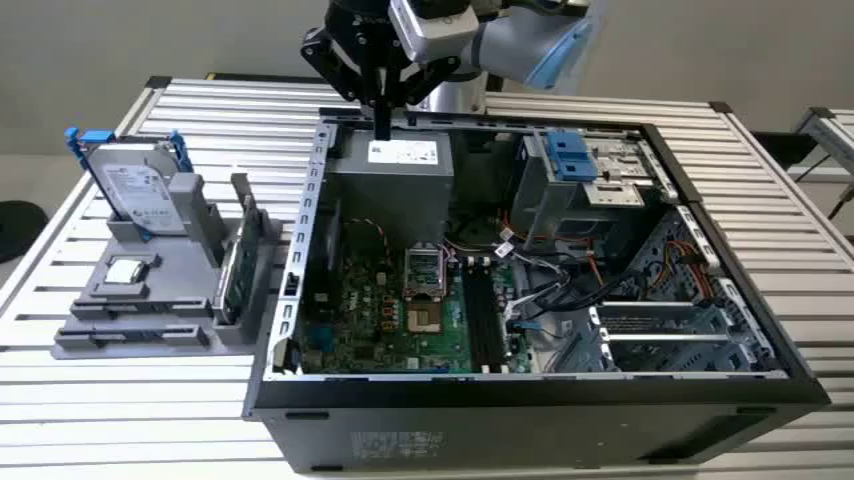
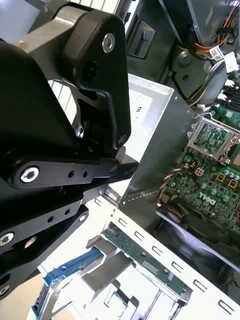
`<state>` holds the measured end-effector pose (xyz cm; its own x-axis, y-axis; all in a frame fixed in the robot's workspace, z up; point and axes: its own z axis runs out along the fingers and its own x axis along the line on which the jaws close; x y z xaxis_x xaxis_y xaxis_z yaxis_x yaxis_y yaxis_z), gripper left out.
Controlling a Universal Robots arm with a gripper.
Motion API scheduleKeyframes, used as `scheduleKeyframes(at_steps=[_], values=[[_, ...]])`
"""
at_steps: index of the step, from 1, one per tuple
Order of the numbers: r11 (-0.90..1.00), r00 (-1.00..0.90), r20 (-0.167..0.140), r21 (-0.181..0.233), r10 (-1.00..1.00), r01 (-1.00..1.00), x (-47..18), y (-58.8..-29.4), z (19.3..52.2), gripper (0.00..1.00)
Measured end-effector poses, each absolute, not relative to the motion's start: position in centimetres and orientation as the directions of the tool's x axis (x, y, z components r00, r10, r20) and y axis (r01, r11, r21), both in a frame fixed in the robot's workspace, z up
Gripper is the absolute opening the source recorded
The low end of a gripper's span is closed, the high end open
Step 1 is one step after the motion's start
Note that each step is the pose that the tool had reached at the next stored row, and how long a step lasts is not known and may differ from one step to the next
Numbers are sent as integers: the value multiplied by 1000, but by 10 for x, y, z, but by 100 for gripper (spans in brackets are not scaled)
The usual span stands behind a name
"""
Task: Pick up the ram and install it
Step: 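Reach for the ram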
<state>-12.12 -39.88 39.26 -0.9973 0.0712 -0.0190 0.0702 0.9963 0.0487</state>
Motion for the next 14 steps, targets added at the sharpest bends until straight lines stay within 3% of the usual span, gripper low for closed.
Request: scheduleKeyframes(at_steps=[14], values=[[996, -997, -19, 49, 71, 70, -121, -399, 393, 0]])
